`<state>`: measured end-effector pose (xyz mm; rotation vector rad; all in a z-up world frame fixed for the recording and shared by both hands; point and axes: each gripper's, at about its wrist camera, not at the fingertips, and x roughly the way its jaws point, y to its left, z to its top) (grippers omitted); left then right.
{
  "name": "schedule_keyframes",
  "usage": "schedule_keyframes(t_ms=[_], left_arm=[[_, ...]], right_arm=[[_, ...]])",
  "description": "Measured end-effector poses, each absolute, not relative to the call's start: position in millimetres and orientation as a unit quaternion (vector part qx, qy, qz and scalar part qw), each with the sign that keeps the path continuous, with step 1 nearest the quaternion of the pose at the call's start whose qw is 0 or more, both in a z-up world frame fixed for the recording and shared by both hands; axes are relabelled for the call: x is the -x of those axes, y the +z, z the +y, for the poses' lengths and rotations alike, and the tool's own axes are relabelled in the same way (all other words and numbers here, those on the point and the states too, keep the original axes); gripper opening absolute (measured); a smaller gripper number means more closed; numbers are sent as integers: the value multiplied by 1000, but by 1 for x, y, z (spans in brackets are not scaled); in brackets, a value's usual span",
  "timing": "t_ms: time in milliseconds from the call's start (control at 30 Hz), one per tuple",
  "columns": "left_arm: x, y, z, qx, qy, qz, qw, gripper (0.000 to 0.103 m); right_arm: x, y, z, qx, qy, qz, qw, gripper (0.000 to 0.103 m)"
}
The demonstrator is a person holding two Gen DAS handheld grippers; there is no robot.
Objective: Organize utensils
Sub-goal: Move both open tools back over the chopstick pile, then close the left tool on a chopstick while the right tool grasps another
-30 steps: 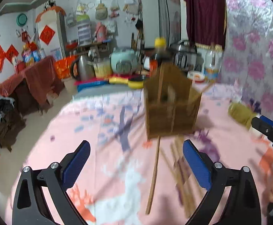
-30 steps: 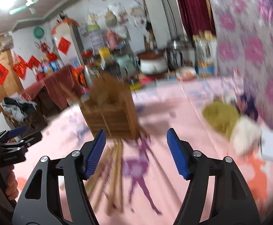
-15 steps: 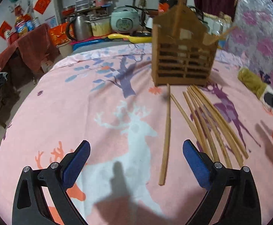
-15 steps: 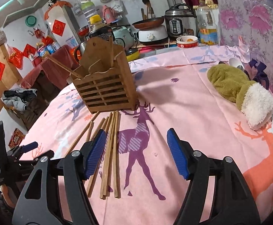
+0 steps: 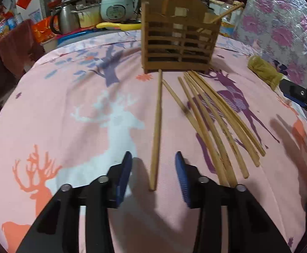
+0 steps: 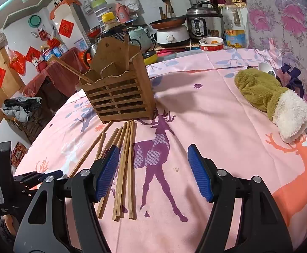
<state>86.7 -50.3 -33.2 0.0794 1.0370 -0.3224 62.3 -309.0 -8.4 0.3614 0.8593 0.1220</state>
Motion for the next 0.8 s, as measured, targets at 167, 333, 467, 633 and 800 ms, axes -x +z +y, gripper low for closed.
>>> schedule_keyframes(t_ms=[167, 333, 467, 633, 800], left_arm=[[-86, -39, -54, -54, -147, 500, 852, 34], [-87, -38, -35, -30, -130, 502, 855, 9], [-93, -39, -24, -9, -120, 506, 854, 9], [-91, -38, -29, -26, -114, 502, 857, 10], [-91, -39, -29, -22, -114, 503, 856, 10]], right_arm=[[-62, -10, -312, -180, 55, 417, 889, 67], [-56, -15, -309, -183, 70, 429, 882, 67], [-49, -22, -297, -169, 97, 450, 871, 65], [-45, -33, -275, -125, 111, 478, 862, 39], [-37, -41, -263, -103, 127, 495, 853, 34]])
